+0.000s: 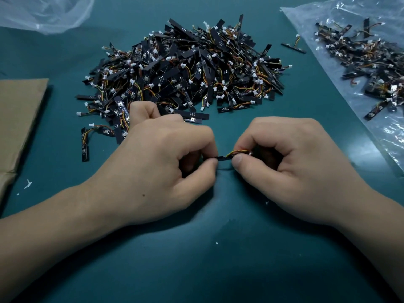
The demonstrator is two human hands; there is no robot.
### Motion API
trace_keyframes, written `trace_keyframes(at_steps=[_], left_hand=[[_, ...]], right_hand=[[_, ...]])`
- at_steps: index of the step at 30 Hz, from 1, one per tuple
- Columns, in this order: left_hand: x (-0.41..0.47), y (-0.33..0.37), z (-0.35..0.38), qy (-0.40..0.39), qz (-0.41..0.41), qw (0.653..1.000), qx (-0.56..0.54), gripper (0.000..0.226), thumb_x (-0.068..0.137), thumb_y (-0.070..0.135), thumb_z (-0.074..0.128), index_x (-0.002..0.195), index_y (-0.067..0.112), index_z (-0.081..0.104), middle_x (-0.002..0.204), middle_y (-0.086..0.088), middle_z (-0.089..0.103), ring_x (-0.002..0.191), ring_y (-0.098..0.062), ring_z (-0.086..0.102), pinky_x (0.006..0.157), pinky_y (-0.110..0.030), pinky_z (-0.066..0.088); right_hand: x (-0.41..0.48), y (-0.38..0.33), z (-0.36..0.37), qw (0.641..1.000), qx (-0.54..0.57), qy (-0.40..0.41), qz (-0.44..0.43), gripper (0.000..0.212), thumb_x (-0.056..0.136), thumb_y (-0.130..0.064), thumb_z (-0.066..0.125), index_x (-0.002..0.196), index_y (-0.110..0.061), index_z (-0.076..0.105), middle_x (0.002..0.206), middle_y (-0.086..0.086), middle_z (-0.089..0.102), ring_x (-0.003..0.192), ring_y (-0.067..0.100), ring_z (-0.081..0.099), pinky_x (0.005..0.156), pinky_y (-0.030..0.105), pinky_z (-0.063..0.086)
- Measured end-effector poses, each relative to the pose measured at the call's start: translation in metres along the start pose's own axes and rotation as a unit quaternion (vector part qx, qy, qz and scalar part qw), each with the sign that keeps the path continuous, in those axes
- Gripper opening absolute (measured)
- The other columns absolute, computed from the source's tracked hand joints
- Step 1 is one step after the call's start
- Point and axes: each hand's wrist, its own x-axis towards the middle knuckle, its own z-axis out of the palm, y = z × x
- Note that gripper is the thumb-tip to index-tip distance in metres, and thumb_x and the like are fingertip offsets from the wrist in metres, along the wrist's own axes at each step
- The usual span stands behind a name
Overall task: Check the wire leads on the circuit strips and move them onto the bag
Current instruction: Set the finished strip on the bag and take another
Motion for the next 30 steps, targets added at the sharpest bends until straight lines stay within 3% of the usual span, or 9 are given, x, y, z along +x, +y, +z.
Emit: trace_keyframes(at_steps=[5, 9, 15, 24, 30], left_hand=[[0.0, -0.0005, -0.0013, -0.007, 0.01, 1.0, -0.012, 0.01, 0.084, 0.032, 0.065, 0.076, 0.029, 0.064, 0.064, 0.014, 0.057, 0.068, -0.002, 0.051, 0.082, -0.037, 0.024], [0.0, -0.0011, -0.0012, -0.004, 0.005, 1.0, -0.019, 0.01, 0.087, 0.033, 0.062, 0.078, 0.028, 0.062, 0.066, 0.013, 0.055, 0.067, 0.0, 0.047, 0.083, -0.038, 0.026], [0.0002, -0.0002, -0.0004, -0.01, 0.011, 1.0, -0.017, 0.01, 0.084, 0.031, 0.065, 0.074, 0.027, 0.064, 0.064, 0.015, 0.055, 0.066, -0.001, 0.049, 0.083, -0.037, 0.026], [0.0002, -0.0018, 0.0002, 0.0, 0.013, 1.0, -0.027, 0.008, 0.084, 0.032, 0.063, 0.077, 0.028, 0.061, 0.067, 0.016, 0.057, 0.066, 0.003, 0.047, 0.086, -0.038, 0.029], [0.0005, -0.0014, 0.0001, -0.006, 0.018, 0.999, -0.03, 0.008, 0.082, 0.032, 0.064, 0.076, 0.028, 0.061, 0.067, 0.018, 0.056, 0.066, 0.004, 0.046, 0.085, -0.039, 0.03]], right_hand=[[-0.0005, 0.0001, -0.001, 1.0, 0.005, -0.003, -0.001, 0.011, 0.087, -0.032, 0.067, 0.078, -0.026, 0.067, 0.07, -0.015, 0.056, 0.068, 0.009, 0.055, 0.058, 0.033, 0.04], [-0.0003, 0.0002, -0.0003, 1.0, 0.001, -0.006, 0.002, 0.01, 0.089, -0.034, 0.065, 0.082, -0.028, 0.065, 0.074, -0.015, 0.059, 0.072, 0.011, 0.058, 0.062, 0.038, 0.046], [-0.0006, 0.0018, -0.0013, 1.0, 0.001, -0.016, -0.009, 0.009, 0.089, -0.035, 0.067, 0.083, -0.029, 0.07, 0.074, -0.018, 0.056, 0.07, 0.006, 0.055, 0.062, 0.036, 0.044], [-0.0014, 0.0011, -0.0017, 1.0, 0.009, -0.013, -0.01, 0.004, 0.09, -0.032, 0.066, 0.087, -0.03, 0.068, 0.076, -0.015, 0.063, 0.073, 0.013, 0.061, 0.063, 0.039, 0.049], [-0.0018, 0.0001, -0.0011, 1.0, 0.005, -0.016, -0.022, 0.005, 0.087, -0.029, 0.069, 0.083, -0.028, 0.068, 0.068, -0.017, 0.056, 0.066, 0.012, 0.056, 0.056, 0.036, 0.044]])
